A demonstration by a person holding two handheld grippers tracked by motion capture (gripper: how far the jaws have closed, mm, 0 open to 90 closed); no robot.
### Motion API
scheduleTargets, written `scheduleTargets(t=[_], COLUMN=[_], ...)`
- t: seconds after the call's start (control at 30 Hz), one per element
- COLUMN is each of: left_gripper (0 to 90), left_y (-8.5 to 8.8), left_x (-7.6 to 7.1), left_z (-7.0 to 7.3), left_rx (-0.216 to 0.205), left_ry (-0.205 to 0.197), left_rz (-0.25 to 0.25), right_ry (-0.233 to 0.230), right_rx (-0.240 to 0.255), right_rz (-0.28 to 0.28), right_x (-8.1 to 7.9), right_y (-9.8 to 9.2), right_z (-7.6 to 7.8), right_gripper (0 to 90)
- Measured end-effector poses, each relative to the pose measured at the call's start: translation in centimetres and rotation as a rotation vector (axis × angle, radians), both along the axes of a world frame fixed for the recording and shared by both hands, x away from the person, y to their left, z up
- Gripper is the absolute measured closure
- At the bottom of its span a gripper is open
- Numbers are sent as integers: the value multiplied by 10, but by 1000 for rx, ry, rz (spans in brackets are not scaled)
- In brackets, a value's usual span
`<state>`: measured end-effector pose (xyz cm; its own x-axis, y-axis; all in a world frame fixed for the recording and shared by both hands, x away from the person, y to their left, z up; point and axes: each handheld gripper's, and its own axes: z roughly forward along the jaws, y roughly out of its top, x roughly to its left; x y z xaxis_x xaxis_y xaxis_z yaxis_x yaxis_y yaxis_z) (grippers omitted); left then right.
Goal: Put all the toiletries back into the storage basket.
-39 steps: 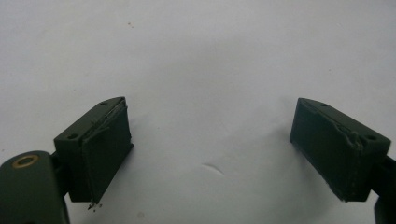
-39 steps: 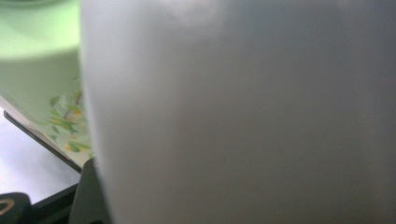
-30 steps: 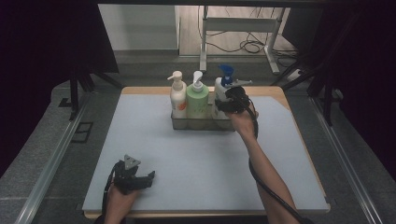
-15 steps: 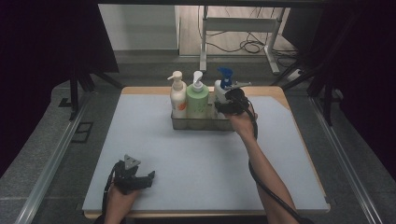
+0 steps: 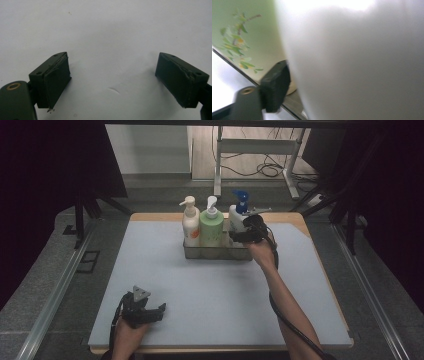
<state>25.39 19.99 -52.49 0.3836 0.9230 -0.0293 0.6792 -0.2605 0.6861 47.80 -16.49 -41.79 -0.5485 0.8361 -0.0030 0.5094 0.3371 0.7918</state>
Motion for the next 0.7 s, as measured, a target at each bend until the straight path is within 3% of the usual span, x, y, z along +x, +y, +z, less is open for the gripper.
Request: scheduleTargets(t=[0.2,0.7], left_gripper=[121,121], left_y=[0,0], left_x=[0,0], left_z=[0,0], left_rx=[1,2], left_ry=[1,1], left_rz=[0,0], right_ry=[-30,-8], right_rx=[6,7], right_rz=[2,77], right_x=[-5,-26], right_y=[-2,-15], right_z=[4,7], right_gripper=[138,138])
